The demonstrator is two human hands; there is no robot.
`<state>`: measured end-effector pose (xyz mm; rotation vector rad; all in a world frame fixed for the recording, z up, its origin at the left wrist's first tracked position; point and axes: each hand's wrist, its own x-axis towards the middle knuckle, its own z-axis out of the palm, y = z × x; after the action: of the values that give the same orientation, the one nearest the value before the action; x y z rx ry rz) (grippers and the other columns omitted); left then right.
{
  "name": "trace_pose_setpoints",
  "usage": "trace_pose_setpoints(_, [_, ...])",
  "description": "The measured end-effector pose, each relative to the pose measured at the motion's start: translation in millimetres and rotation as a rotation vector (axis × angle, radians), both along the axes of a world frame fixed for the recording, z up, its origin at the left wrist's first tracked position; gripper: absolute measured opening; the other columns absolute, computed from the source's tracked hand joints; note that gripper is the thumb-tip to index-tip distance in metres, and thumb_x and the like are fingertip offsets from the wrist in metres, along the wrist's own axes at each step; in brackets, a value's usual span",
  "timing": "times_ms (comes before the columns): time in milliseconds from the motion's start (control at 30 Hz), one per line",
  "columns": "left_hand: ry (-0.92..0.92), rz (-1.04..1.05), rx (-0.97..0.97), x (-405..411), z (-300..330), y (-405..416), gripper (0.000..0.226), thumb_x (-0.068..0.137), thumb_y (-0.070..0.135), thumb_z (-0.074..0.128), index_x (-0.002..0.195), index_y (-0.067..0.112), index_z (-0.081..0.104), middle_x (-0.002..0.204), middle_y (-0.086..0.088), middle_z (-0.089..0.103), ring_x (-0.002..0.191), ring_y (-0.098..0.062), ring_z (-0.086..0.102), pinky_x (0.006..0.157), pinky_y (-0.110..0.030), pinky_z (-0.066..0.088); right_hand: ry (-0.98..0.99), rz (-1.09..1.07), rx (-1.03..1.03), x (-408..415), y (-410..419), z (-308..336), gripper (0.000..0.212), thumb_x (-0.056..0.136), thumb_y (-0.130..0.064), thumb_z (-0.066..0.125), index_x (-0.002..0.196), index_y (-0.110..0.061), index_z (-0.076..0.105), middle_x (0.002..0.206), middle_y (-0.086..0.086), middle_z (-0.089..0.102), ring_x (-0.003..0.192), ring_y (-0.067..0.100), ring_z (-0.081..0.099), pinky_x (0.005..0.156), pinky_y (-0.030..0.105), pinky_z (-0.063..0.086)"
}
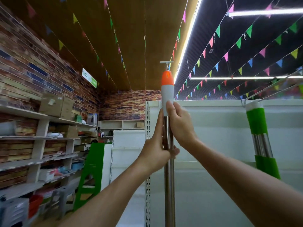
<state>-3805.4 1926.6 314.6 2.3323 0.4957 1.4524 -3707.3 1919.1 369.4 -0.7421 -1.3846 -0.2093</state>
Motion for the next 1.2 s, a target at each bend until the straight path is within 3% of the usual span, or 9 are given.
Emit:
trace_pose_setpoints(200, [-0.005,0.022,-0.018,0.2,2.1,1.6,0.110,0.086,0.007,0.065,0.131,0.063,-0.018,0.105,-0.002,0.065,0.077,-0.013,0.071,0.063,-0.021,0.056,-0.032,0.006,-0.003,-0.9,6.6,3.9,0.042,0.101,-0.034,0.038,0.091,0.002,0.057,0.075,0.009,0.056,0.071,0.019,0.052,0.065,0.037,0.041])
trace_pose_setpoints(400, [0.027,0.038,-0.044,6.8,-1.8,8.4,0.112,0.086,0.008,0.066,0.126,0.066,-0.021,0.105,-0.004,0.066,0.078,-0.017,0.072,0.067,-0.030,0.059,-0.018,0.000,-0.043,6.9,15.9,-4.1,0.039,0.101,-0.035,0.037,0.083,-0.005,0.054,0.069,0.002,0.052,0.065,0.014,0.049,0.061,0.033,0.038])
trace_pose_setpoints(533, [0.029,0.033,-0.072,7.4,-1.2,7.7,0.112,0.086,0.007,0.066,0.137,0.058,-0.019,0.104,-0.005,0.067,0.078,-0.018,0.072,0.069,-0.032,0.060,0.004,0.011,-0.018,6.6,17.1,-4.7,0.039,0.100,-0.036,0.038,0.084,-0.005,0.055,0.067,0.000,0.052,0.060,0.009,0.048,0.054,0.021,0.037])
trace_pose_setpoints(733, [0.036,0.063,-0.080,6.9,-3.8,4.6,0.111,0.086,0.008,0.066,0.138,0.055,-0.019,0.103,-0.007,0.068,0.078,-0.019,0.072,0.067,-0.031,0.059,-0.006,0.014,-0.036,5.2,16.4,-7.1,0.038,0.101,-0.035,0.036,0.086,-0.007,0.056,0.068,-0.002,0.052,0.063,0.009,0.048,0.058,0.027,0.037])
trace_pose_setpoints(900, [0.020,0.063,-0.114,6.1,-3.4,3.2,0.111,0.086,0.007,0.066,0.137,0.059,-0.017,0.103,-0.009,0.068,0.079,-0.021,0.072,0.068,-0.034,0.060,-0.010,0.006,-0.064,4.0,14.2,-6.4,0.036,0.102,-0.036,0.035,0.081,-0.011,0.051,0.068,-0.002,0.050,0.060,0.007,0.047,0.050,0.014,0.035])
trace_pose_setpoints(1067, [-0.006,0.080,-0.112,7.1,1.4,3.3,0.112,0.085,0.005,0.066,0.136,0.062,-0.015,0.104,-0.011,0.068,0.082,-0.025,0.071,0.076,-0.045,0.059,-0.006,-0.016,-0.102,1.0,11.7,-0.7,0.038,0.102,-0.038,0.033,0.088,-0.009,0.054,0.073,-0.001,0.053,0.066,0.008,0.050,0.057,0.023,0.038])
trace_pose_setpoints(1200, [-0.017,0.043,-0.135,3.6,4.6,3.1,0.110,0.086,0.004,0.065,0.134,0.065,-0.014,0.109,-0.010,0.067,0.077,-0.022,0.072,0.065,-0.034,0.060,0.001,-0.006,-0.099,-2.7,9.9,3.1,0.037,0.101,-0.038,0.034,0.088,-0.010,0.053,0.074,0.000,0.053,0.066,0.009,0.050,0.057,0.025,0.038])
